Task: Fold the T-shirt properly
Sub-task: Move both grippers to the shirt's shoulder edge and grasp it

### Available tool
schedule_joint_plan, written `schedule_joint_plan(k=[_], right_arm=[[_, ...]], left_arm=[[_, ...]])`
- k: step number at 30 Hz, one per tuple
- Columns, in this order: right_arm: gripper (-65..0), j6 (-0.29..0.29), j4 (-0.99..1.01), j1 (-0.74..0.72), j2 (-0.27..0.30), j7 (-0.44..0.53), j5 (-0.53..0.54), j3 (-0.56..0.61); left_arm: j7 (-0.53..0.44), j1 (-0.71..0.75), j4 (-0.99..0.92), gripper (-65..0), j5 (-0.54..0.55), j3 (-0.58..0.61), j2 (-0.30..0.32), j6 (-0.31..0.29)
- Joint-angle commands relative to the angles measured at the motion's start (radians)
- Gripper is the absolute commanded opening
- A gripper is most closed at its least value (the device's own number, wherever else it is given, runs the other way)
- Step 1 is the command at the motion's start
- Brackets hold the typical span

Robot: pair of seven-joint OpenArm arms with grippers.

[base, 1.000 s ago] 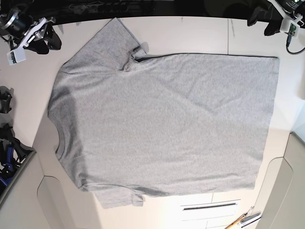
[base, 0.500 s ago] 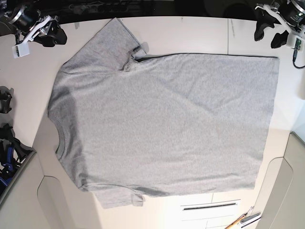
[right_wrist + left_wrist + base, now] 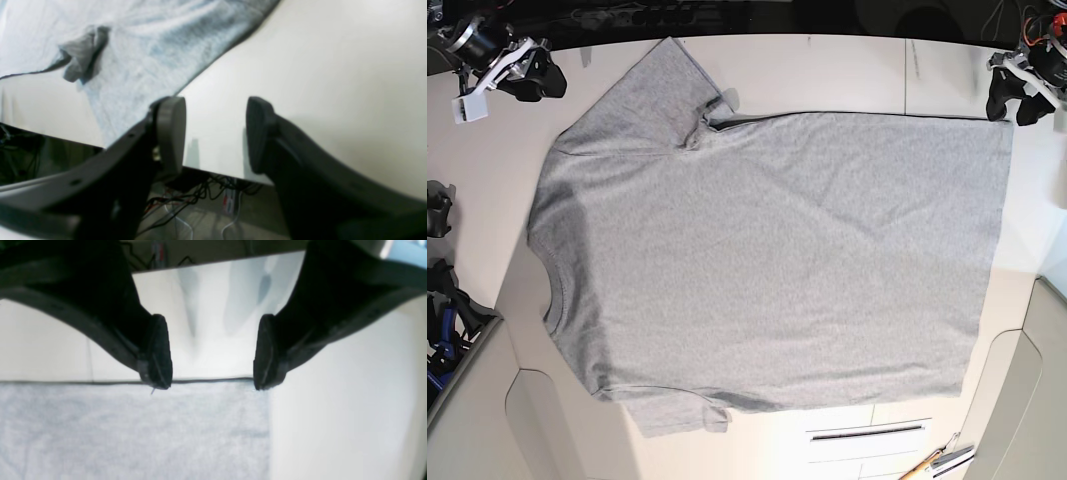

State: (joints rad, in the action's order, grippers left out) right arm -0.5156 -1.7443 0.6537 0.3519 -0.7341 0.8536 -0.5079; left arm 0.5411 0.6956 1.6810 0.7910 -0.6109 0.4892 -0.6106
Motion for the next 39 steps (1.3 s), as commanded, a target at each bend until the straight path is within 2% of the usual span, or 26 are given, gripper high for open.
schedule_joint_plan(k=[1,12,21,35,39], right_arm=[[-36.1,-0.004,-0.003,0.005,0.013,0.015,0.019,-0.006],[-36.1,-0.01,0.057,-0.006,0.013,0.014,0.044,0.008],[-36.1,-0.001,0.062,-0.053,0.011,0.011,-0.004,0.141],[-36.1,0.022,0.062,-0.063,0.01,0.023,-0.019,0.145],[-36.1,0.022,0.062,-0.063,-0.027,0.023,-0.018,0.145]], left_arm=[[-0.013,-0.009,-0.004,-22.8,0.022,-0.01,0.027,-0.003],[-0.013,-0.068,-0.144,-22.8,0.087,-0.01,0.043,-0.007],[-0.008,-0.145,-0.259,-22.8,0.092,-0.01,0.04,-0.008],[-0.009,-0.161,-0.274,-22.8,0.094,0.018,0.04,-0.014],[-0.01,-0.175,-0.274,-22.8,0.084,0.041,0.04,-0.014]])
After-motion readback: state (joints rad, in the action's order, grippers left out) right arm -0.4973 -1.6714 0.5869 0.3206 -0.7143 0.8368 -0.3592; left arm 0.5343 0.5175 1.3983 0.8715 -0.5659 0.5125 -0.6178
